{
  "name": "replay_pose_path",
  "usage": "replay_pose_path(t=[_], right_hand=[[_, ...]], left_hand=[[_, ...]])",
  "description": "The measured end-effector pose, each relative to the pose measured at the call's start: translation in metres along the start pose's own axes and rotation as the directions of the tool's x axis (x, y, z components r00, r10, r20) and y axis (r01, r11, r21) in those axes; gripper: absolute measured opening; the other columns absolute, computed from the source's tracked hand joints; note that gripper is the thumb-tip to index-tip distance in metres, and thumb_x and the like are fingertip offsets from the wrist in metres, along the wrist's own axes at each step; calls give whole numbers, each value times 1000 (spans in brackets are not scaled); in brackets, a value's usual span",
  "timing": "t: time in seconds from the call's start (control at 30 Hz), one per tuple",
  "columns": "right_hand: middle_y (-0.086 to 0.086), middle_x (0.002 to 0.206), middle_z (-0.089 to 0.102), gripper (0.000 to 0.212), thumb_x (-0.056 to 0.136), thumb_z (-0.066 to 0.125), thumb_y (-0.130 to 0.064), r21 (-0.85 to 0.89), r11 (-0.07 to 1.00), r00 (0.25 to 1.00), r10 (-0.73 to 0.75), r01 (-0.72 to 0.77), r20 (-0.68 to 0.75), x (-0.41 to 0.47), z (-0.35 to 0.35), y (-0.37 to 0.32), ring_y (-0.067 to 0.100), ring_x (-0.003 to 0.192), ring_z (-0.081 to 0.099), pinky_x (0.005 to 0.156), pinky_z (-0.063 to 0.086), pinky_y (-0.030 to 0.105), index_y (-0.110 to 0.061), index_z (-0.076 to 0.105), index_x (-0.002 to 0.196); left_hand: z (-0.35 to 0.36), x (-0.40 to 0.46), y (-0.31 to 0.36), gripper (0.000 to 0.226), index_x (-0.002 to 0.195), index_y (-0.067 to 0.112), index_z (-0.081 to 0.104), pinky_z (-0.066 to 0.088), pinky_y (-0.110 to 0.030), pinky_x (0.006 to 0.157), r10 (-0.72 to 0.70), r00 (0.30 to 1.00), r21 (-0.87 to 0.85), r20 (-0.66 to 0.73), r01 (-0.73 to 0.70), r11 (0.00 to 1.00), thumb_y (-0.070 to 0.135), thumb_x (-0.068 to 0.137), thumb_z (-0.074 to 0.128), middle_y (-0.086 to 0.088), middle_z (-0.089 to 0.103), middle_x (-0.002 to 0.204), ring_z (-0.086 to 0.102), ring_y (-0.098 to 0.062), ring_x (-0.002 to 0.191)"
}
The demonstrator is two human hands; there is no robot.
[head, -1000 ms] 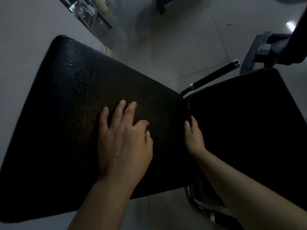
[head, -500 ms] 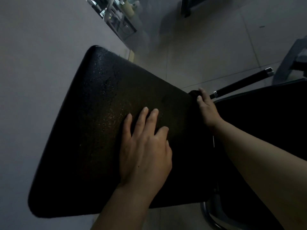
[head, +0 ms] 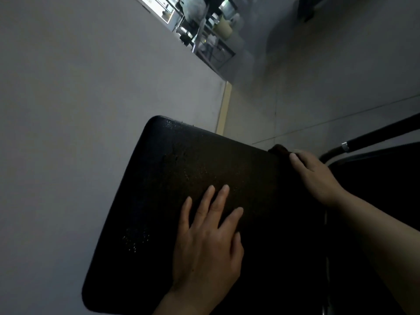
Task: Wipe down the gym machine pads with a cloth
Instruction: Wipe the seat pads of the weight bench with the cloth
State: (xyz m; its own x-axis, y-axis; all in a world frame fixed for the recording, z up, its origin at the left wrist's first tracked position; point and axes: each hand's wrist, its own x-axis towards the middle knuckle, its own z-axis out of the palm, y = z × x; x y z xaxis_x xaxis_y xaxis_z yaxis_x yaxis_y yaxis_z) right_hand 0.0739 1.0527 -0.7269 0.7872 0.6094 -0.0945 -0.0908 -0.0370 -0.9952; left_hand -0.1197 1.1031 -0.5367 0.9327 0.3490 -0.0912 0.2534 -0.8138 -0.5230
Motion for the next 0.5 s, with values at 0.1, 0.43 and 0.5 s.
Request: replay_pose_path(t=[0.1,0.43,0.5], right_hand=[[5,100,58,41,97,33,-50,-70,993,995,97,-98,-18,3,-5,4,22,90,53,75,38,34,-18,58,103],[-3,148,39,46,100,37,-33,-105,994,974,-26,2,-227,-22,37,-36,16,142,23,118,4,43,-27,32,145],[-6,151,33,47,99,40,-31,-85,995,972,-78,60,-220,-28,43,-46,14,144,16,118,3,41,-29,31,145]], left_hand=[[1,1,1,46,120,40,56,7,-41,113,-12,1000,14,9,12,1000,44,77,42,4,37,150,25,-15,140],[4,3,3,45,115,38,64,7,-39,113,-4,999,5,-39,4,1000,41,75,44,3,42,147,31,-17,137],[4,3,4,45,115,38,64,11,-41,111,0,999,11,-43,1,1000,40,75,43,2,43,146,32,-18,137]])
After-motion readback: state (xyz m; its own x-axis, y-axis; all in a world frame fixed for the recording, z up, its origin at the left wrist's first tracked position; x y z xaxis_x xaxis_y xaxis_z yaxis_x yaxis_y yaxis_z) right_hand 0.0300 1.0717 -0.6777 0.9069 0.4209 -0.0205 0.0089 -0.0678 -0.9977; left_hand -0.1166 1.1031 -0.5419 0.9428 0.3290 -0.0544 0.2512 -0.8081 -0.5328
